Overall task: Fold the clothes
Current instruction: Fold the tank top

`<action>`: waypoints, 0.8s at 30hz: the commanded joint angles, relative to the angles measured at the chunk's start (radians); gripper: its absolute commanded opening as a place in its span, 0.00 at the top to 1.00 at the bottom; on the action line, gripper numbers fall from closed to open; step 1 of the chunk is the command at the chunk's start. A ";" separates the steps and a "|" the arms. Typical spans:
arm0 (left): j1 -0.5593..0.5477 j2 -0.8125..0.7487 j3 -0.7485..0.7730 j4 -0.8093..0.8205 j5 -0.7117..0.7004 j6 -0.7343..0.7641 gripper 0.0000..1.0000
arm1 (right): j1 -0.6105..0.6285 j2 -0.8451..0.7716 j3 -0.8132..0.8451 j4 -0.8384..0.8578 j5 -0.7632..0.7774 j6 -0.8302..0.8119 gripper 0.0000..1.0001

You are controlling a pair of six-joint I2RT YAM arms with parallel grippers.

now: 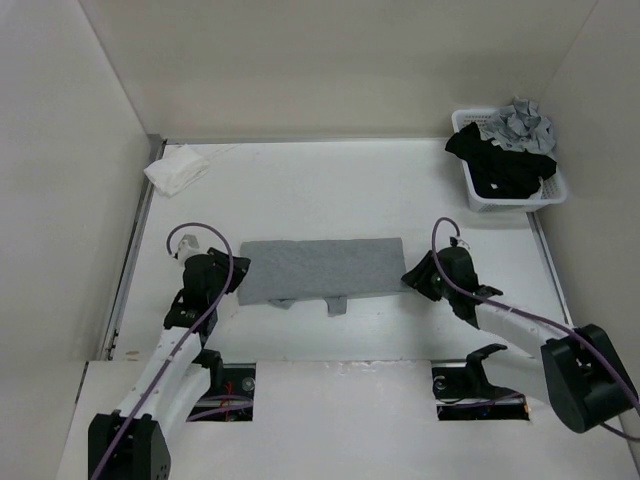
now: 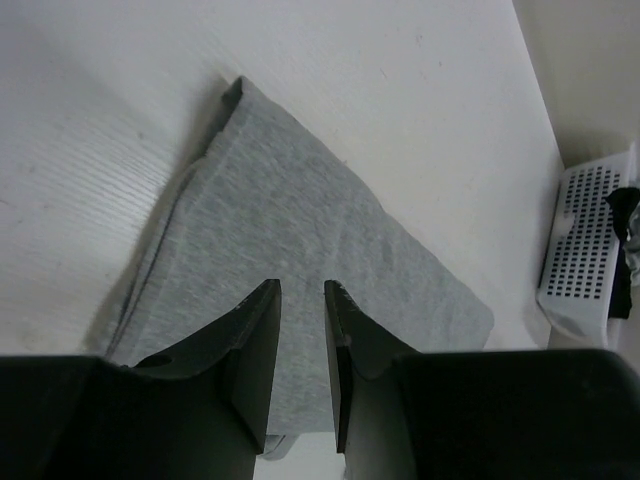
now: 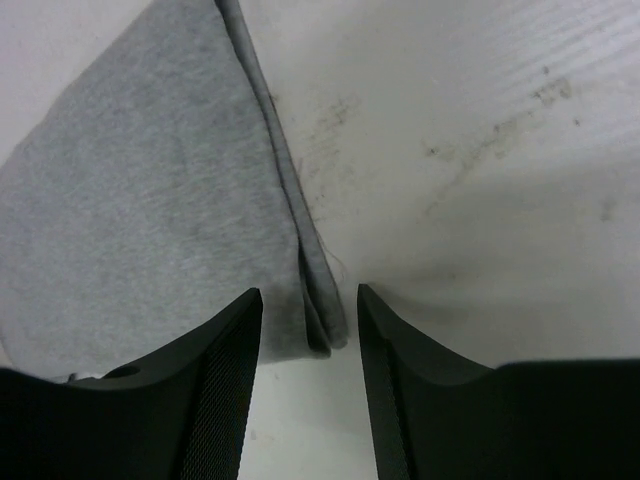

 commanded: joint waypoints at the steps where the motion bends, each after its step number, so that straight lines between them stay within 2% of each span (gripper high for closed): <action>1: -0.070 0.033 0.052 0.146 -0.053 -0.003 0.78 | -0.002 0.064 0.043 0.123 -0.038 0.015 0.52; 4: -0.122 0.063 0.074 0.178 -0.091 0.012 0.78 | -0.002 0.127 0.050 0.170 -0.053 0.055 0.56; 9: -0.171 0.123 0.103 0.242 -0.091 0.029 0.78 | -0.003 0.224 0.041 0.282 -0.072 0.130 0.85; 12: -0.195 0.149 0.108 0.284 -0.087 0.031 0.78 | -0.011 0.157 0.023 0.290 0.001 0.149 0.98; 16: -0.261 0.203 0.109 0.342 -0.073 0.021 0.78 | -0.023 -0.040 0.021 0.151 0.104 0.111 1.00; 20: -0.352 0.258 0.112 0.394 -0.093 0.012 0.77 | -0.028 -0.230 0.087 -0.053 0.175 0.019 1.00; 24: -0.403 0.272 0.117 0.411 -0.103 -0.005 0.77 | 0.006 -0.293 0.205 -0.149 0.215 -0.092 1.00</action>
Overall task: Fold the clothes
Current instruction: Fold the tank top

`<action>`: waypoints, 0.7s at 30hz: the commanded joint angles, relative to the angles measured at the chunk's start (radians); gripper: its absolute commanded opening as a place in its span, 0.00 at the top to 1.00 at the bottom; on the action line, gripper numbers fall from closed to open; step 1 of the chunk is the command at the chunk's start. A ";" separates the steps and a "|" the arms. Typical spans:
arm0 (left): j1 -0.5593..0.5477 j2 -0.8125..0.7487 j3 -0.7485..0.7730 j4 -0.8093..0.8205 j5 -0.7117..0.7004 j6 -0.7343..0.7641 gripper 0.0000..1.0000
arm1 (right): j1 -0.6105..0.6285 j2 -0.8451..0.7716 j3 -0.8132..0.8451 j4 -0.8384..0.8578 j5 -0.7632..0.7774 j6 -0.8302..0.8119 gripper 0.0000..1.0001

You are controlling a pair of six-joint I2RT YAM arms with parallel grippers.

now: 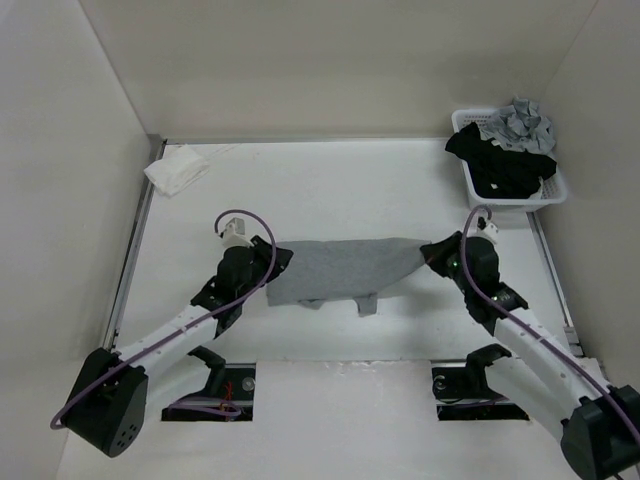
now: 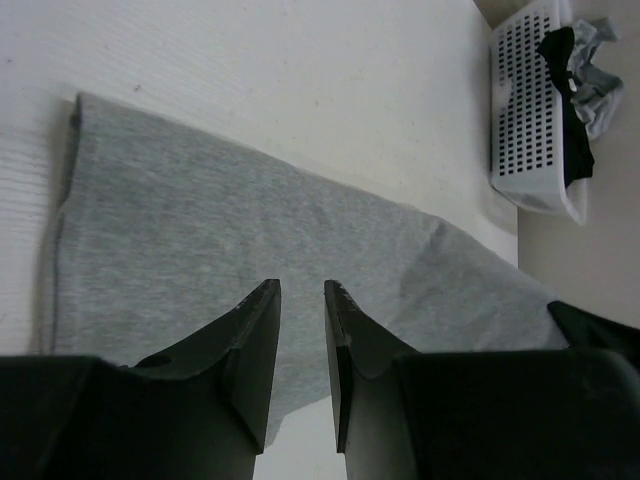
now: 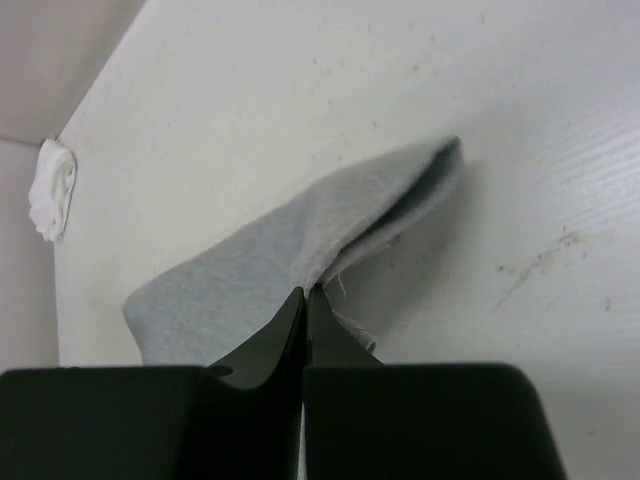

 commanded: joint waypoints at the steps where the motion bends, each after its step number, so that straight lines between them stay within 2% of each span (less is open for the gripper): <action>1: -0.030 -0.010 0.051 0.089 -0.021 -0.018 0.77 | 0.052 -0.019 0.141 -0.097 0.081 -0.137 1.00; 5: -0.034 -0.077 0.045 0.063 -0.021 -0.021 0.77 | 0.199 0.065 0.279 -0.108 0.110 -0.238 1.00; 9: 0.007 -0.178 0.037 -0.015 -0.024 -0.019 0.76 | 0.390 0.230 0.426 -0.111 0.152 -0.323 1.00; 13: 0.085 -0.280 0.028 -0.105 -0.015 -0.018 0.75 | 0.562 0.446 0.589 -0.137 0.191 -0.385 1.00; 21: 0.289 -0.464 0.028 -0.268 0.057 0.001 0.73 | 0.777 0.910 0.942 -0.261 0.202 -0.413 0.97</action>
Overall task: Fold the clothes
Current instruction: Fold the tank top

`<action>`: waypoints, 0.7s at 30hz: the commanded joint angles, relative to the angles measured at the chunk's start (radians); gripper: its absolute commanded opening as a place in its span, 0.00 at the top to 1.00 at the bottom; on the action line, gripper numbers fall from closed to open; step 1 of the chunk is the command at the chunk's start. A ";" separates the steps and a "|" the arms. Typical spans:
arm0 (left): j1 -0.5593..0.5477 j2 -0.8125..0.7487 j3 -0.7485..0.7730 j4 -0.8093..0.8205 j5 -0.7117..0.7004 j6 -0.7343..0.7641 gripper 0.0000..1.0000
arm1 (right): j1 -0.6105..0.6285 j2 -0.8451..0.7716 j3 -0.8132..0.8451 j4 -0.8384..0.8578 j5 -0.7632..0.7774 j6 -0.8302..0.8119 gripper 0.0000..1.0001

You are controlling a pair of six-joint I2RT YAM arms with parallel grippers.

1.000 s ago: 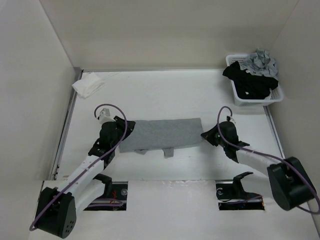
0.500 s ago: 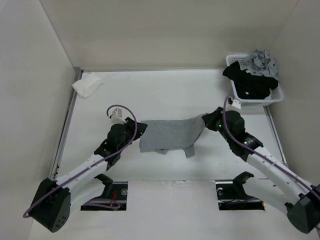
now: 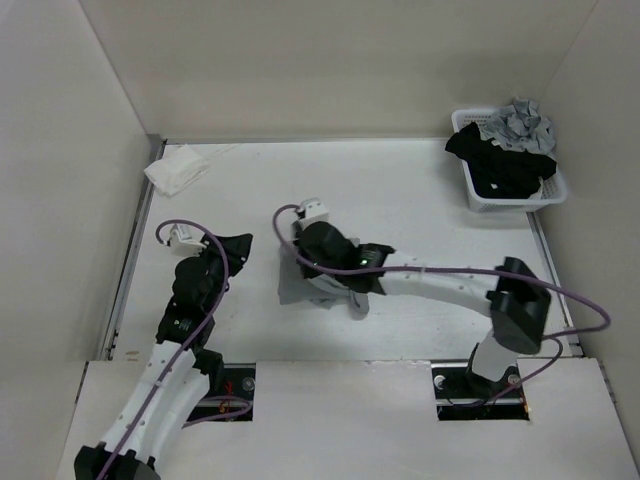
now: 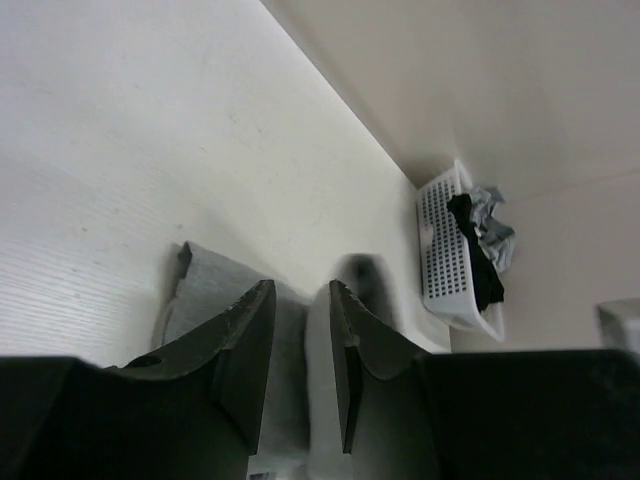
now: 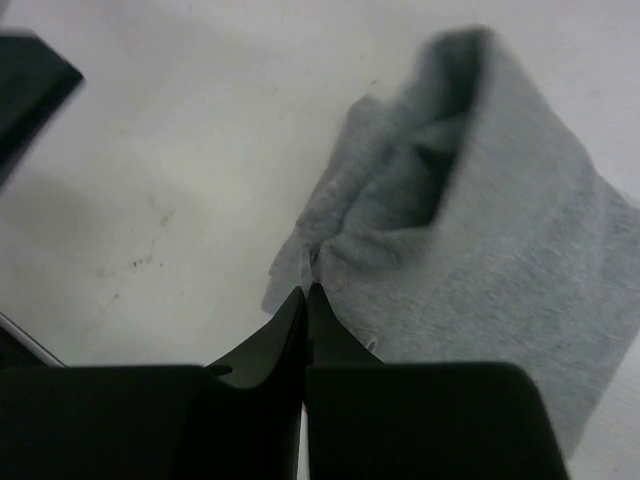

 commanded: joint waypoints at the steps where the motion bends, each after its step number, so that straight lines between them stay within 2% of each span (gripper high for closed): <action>1: 0.083 -0.052 0.026 -0.072 0.061 0.013 0.72 | 0.068 0.160 0.154 -0.096 0.019 -0.026 0.94; 4: 0.157 -0.053 0.026 -0.080 0.122 0.014 0.70 | 0.120 0.263 0.242 -0.144 0.039 -0.015 0.75; 6: 0.174 -0.031 0.026 -0.072 0.147 0.014 0.69 | 0.135 0.252 0.241 -0.137 0.047 0.007 0.66; 13: 0.113 0.065 0.020 0.015 0.133 0.005 0.69 | 0.108 -0.003 0.032 0.007 0.038 0.046 0.62; 15: 0.064 0.119 0.020 0.057 0.130 0.002 0.69 | 0.065 -0.054 -0.043 0.075 0.024 0.060 0.67; 19: -0.089 0.226 0.010 0.149 0.072 -0.006 0.70 | -0.036 -0.058 -0.149 0.207 -0.086 0.108 0.90; 21: -0.174 0.276 0.001 0.178 0.021 -0.006 0.72 | -0.085 -0.019 -0.173 0.282 -0.174 0.143 0.94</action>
